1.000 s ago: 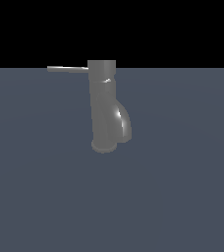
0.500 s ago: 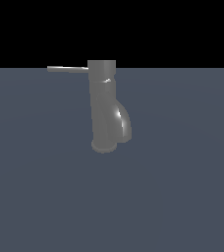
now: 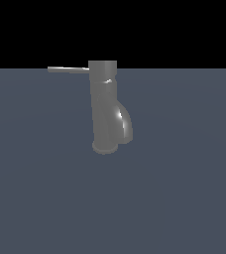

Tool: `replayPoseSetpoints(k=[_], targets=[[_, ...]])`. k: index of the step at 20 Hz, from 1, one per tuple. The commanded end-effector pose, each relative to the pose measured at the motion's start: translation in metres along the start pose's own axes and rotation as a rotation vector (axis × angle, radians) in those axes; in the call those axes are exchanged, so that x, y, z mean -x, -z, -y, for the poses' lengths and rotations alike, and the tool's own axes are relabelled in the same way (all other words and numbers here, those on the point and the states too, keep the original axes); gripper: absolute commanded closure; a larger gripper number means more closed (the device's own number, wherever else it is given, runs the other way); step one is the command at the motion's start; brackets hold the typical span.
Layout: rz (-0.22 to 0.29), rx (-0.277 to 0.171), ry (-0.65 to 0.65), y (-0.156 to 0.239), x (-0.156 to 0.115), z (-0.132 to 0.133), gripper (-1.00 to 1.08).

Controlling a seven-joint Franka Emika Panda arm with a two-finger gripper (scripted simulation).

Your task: Turn on the faucet by rotating a designated handle.

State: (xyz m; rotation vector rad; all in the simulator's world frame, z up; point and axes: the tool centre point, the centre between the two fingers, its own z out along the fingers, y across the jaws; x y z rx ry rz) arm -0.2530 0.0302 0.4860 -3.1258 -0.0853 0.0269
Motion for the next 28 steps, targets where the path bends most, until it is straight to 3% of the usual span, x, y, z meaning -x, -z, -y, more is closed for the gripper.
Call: replayPoseSetpoints(k=[1, 16, 28], targets=[[0.001, -0.010, -0.028, -0.001, -0.008, 0.002, 1.08], [0.027, -0.080, -0.332, -0.024, -0.083, 0.022, 1.08], [0.057, -0.097, -0.619, -0.060, -0.147, 0.044, 1.08]])
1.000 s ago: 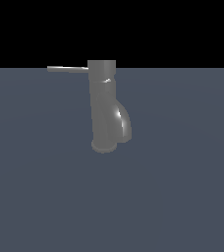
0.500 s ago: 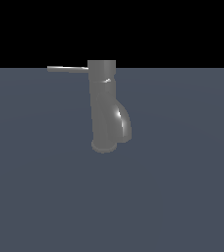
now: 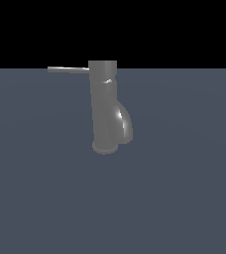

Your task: Turn on the faucet by rotating a designated handle.

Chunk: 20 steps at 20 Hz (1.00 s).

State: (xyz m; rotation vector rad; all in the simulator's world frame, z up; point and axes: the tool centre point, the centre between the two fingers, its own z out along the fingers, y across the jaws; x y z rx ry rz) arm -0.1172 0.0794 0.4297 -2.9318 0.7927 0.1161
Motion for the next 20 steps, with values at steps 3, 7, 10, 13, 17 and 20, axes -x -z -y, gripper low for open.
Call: replayPoseSetpoints(k=[3, 7, 10, 13, 17, 20], targets=[[0.003, 0.000, -0.112, -0.016, -0.015, 0.019, 1.08], [0.001, 0.004, -0.211, -0.032, -0.028, 0.036, 1.08], [-0.003, 0.008, -0.285, -0.044, -0.038, 0.048, 1.08], [-0.010, 0.013, -0.359, -0.057, -0.046, 0.061, 1.08], [-0.024, 0.020, -0.457, -0.076, -0.057, 0.076, 1.08], [-0.038, 0.025, -0.530, -0.089, -0.065, 0.088, 1.08]])
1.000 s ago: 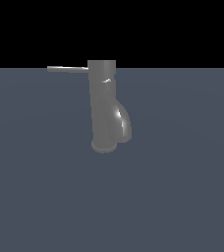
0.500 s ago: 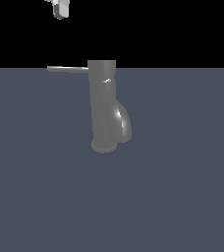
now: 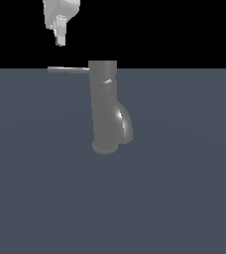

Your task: Turn on the faucet by rotating a designated handle.

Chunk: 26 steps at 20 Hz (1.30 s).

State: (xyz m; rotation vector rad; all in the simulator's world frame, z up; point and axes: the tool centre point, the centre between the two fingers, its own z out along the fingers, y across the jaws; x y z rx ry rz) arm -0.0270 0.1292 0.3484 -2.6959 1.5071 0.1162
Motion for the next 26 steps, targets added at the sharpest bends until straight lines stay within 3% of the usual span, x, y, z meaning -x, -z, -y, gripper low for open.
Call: replayPoseSetpoints(k=[1, 13, 26], targets=[[-0.012, 0.001, -0.062, -0.012, 0.000, 0.012, 1.08], [-0.074, -0.003, -0.277, -0.055, -0.001, 0.052, 1.08], [-0.091, -0.007, -0.323, -0.065, 0.000, 0.060, 1.08]])
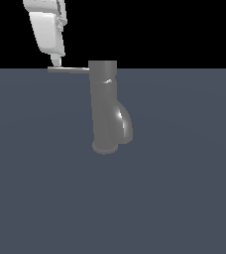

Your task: Turn on the faucet by rotating a designated handle.

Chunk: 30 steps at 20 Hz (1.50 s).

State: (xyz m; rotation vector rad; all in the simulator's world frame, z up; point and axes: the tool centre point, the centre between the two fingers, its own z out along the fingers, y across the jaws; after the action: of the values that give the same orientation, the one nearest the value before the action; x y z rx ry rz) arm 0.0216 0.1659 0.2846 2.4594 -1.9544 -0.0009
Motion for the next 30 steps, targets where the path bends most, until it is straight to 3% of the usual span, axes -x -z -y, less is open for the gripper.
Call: replayPoseSetpoints(k=[1, 30], targets=[[0.000, 0.000, 0.000, 0.000, 0.000, -0.003, 1.08], [0.000, 0.000, 0.000, 0.000, -0.006, -0.083, 1.08]])
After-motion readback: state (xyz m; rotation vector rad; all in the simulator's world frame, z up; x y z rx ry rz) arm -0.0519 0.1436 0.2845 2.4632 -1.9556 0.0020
